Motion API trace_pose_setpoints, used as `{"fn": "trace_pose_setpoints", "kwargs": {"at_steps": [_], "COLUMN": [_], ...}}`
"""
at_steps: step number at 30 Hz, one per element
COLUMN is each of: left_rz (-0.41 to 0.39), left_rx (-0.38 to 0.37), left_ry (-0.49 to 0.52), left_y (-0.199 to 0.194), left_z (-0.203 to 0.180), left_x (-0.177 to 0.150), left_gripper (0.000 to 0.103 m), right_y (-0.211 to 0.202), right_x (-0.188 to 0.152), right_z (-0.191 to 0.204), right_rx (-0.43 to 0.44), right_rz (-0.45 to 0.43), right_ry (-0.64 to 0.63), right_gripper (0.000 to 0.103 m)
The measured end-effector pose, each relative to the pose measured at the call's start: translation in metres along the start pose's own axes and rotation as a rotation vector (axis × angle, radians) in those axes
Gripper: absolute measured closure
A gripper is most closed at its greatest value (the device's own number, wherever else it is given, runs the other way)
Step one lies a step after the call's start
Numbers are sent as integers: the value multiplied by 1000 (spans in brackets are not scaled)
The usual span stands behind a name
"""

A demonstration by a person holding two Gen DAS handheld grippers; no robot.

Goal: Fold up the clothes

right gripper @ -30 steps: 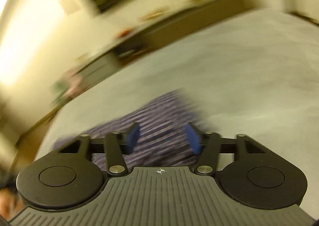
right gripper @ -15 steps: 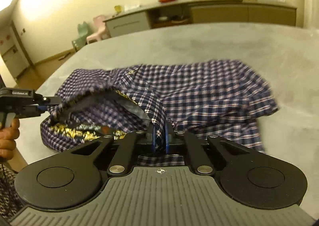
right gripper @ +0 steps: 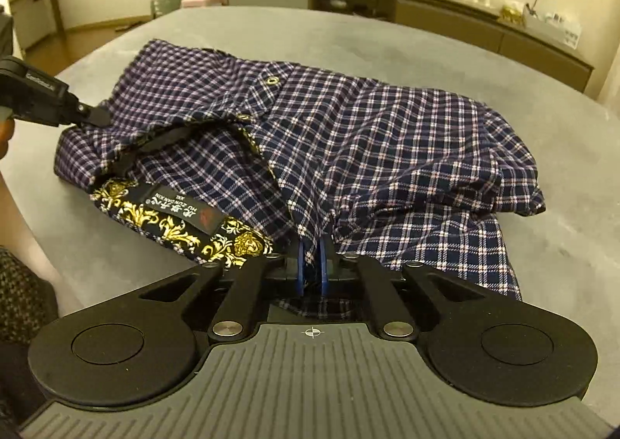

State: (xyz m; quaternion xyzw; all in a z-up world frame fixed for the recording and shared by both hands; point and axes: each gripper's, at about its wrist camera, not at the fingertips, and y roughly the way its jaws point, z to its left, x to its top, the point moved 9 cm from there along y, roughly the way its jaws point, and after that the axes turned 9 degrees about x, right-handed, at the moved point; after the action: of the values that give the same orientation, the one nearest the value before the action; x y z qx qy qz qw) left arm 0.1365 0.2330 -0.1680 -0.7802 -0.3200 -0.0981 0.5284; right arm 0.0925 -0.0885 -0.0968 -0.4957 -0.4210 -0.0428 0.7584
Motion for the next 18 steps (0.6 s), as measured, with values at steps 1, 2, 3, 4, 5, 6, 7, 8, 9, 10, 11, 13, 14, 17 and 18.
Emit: {"fn": "trace_pose_setpoints", "kwargs": {"at_steps": [1, 2, 3, 4, 5, 6, 7, 8, 9, 10, 11, 13, 14, 17, 18], "left_rz": [-17, -34, -68, -100, -140, -180, -196, -212, -211, -223, -235, -258, -226, -130, -97], "left_rx": [-23, -46, -57, -49, -32, -20, -25, -30, -57, -73, -90, -107, -83, -10, 14], "left_ry": [-6, -11, -11, -6, 3, 15, 25, 35, 45, 61, 78, 124, 148, 218, 241], "left_y": [-9, -18, -30, -38, -45, -51, -51, -52, -47, -44, -41, -31, -15, 32, 47], "left_z": [0, -1, 1, 1, 3, 3, -1, -4, -11, -21, -30, -49, -54, -66, -69], "left_x": [4, 9, 16, 21, 27, 34, 39, 43, 51, 58, 64, 77, 76, 71, 69], "left_gripper": [80, 73, 72, 71, 68, 67, 67, 67, 67, 67, 67, 67, 67, 68, 68], "right_y": [-3, -6, -10, -14, -22, -33, -45, -53, -57, -56, -50, -30, -17, 24, 37], "right_x": [2, 5, 7, 10, 16, 23, 32, 41, 50, 59, 68, 78, 81, 85, 84], "right_z": [-1, -3, -4, -5, -8, -12, -19, -27, -34, -42, -50, -63, -68, -79, -83], "right_rx": [24, 48, 82, 124, 163, 199, 231, 242, 237, 212, 172, 117, 109, 96, 84], "right_rz": [-5, -10, -23, -43, -75, -121, -175, -215, -240, -249, -240, -190, -159, -71, -40], "right_ry": [25, 49, 72, 94, 117, 145, 180, 205, 219, 219, 205, 188, 188, 179, 160], "right_gripper": [85, 76, 73, 73, 71, 68, 66, 66, 66, 66, 65, 64, 64, 64, 65]}}
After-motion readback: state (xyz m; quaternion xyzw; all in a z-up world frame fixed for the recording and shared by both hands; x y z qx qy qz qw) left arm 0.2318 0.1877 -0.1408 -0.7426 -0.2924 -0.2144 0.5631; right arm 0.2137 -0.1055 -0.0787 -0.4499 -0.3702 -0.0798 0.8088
